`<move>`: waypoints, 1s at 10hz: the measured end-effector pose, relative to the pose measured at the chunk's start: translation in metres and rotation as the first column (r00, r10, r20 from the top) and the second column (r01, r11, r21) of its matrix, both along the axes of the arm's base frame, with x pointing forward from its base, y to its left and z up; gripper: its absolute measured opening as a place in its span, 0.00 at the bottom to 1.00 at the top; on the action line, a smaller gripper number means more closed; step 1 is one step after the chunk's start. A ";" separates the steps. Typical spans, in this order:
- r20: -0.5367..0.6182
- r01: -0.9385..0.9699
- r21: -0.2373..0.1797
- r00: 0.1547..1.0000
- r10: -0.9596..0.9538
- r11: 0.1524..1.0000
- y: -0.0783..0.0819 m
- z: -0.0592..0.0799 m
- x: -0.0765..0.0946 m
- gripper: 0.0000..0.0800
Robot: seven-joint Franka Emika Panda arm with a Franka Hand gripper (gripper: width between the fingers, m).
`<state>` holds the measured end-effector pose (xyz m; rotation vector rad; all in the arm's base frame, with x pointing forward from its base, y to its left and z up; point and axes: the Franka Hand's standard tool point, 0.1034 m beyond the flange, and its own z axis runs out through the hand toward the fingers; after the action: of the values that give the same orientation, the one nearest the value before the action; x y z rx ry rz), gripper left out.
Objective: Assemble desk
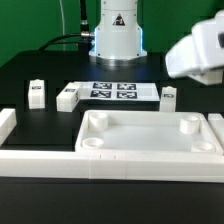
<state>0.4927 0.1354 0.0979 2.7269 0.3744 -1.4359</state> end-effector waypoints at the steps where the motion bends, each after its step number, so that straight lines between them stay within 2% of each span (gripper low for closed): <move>1: 0.006 0.004 0.000 1.000 -0.004 1.000 -0.002 0.003 0.002 0.36; 4: 0.047 0.005 0.012 0.999 -0.005 1.000 0.002 -0.003 0.008 0.36; 5: 0.123 0.010 0.029 0.992 -0.014 1.000 0.005 -0.005 0.018 0.36; 6: 0.205 0.003 0.053 0.979 -0.014 0.999 0.002 0.007 0.026 0.36; 7: 0.238 -0.001 0.063 0.971 -0.014 0.998 -0.003 0.020 0.030 0.36; 9: 0.363 -0.003 0.091 0.931 -0.030 0.996 -0.012 0.045 0.050 0.36; 10: 0.415 -0.004 0.098 0.909 -0.038 0.995 -0.013 0.051 0.055 0.36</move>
Offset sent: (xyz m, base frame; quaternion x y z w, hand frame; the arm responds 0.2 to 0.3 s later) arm 0.0000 0.0000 0.0000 0.0000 0.0000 0.0000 1.0000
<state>0.5475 0.1226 0.1492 3.0131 0.4044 -0.8133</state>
